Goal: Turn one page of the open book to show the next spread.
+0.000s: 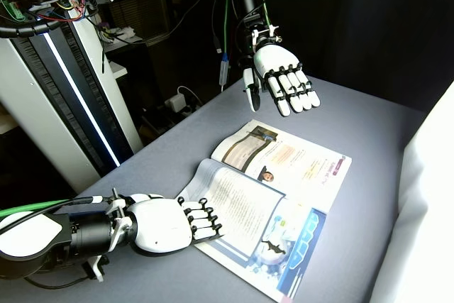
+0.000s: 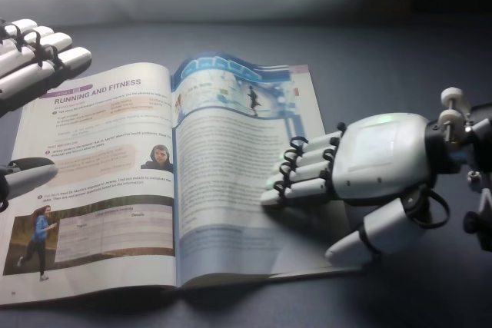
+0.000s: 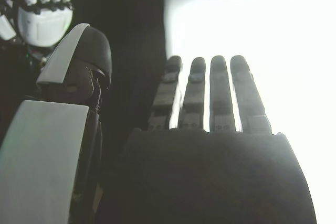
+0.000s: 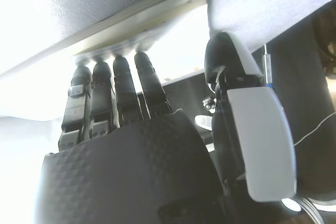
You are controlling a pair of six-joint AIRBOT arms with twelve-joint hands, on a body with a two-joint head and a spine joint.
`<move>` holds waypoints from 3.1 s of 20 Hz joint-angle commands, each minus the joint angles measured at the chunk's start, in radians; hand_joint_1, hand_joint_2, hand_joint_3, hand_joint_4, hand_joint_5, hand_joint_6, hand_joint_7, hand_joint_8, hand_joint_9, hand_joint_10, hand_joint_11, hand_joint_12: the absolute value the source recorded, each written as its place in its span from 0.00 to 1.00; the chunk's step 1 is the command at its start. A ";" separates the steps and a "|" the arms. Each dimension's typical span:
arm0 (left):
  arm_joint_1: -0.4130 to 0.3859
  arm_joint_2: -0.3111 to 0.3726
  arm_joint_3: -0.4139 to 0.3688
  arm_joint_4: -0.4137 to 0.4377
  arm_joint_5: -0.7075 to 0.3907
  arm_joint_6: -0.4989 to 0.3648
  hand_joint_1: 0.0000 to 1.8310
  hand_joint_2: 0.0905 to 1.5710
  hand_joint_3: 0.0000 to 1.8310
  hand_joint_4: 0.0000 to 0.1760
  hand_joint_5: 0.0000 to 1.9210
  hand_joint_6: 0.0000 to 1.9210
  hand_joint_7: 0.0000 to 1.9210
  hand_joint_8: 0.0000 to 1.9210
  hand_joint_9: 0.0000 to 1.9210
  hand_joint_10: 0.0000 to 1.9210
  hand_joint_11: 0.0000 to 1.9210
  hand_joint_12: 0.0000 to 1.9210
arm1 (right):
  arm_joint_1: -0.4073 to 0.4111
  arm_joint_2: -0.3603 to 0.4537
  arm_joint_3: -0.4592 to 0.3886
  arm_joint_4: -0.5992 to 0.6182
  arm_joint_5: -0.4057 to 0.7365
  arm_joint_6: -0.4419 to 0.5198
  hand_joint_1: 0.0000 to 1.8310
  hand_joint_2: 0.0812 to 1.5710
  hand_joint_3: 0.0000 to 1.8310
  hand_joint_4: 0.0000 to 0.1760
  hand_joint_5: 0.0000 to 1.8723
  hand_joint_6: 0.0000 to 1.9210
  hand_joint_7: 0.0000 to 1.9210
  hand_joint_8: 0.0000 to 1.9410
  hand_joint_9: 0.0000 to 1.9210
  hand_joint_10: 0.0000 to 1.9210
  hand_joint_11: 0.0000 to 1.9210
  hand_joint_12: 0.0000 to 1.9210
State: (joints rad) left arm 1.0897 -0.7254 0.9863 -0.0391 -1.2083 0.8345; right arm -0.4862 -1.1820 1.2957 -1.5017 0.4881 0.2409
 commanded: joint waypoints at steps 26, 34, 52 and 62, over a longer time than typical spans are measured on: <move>0.036 0.027 -0.012 -0.091 -0.305 0.041 0.00 0.78 0.00 0.01 0.00 0.00 0.00 0.00 0.00 0.00 0.00 0.00 | 0.082 -0.293 0.142 0.613 0.261 -0.425 0.00 0.81 0.00 0.00 0.00 0.00 0.00 0.00 0.00 0.00 0.00 0.00; 0.069 0.066 -0.032 -0.166 -0.414 0.074 0.00 0.76 0.00 0.50 0.00 0.00 0.00 0.00 0.00 0.00 0.00 0.00 | 0.150 -0.237 0.024 0.536 0.465 -0.403 0.00 0.78 0.00 0.00 0.02 0.01 0.00 0.00 0.00 0.00 0.00 0.00; 0.085 0.055 -0.035 -0.188 -0.413 0.077 0.00 0.80 0.01 0.31 0.00 0.00 0.00 0.00 0.00 0.00 0.00 0.00 | 0.179 -0.089 -0.098 0.587 0.639 -0.445 0.00 0.80 0.00 0.00 0.02 0.01 0.01 0.00 0.00 0.00 0.00 0.00; 0.137 0.041 -0.042 -0.190 -0.406 0.062 0.00 0.79 0.00 0.26 0.00 0.00 0.00 0.00 0.00 0.00 0.00 0.00 | 0.079 0.222 -0.217 0.564 0.416 -0.368 0.00 0.82 0.01 0.00 0.01 0.00 0.00 0.00 0.00 0.00 0.00 0.00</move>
State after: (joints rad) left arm 1.2320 -0.6823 0.9443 -0.2207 -1.4948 0.9005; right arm -0.4183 -0.9493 1.0882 -0.9901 0.8356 -0.1349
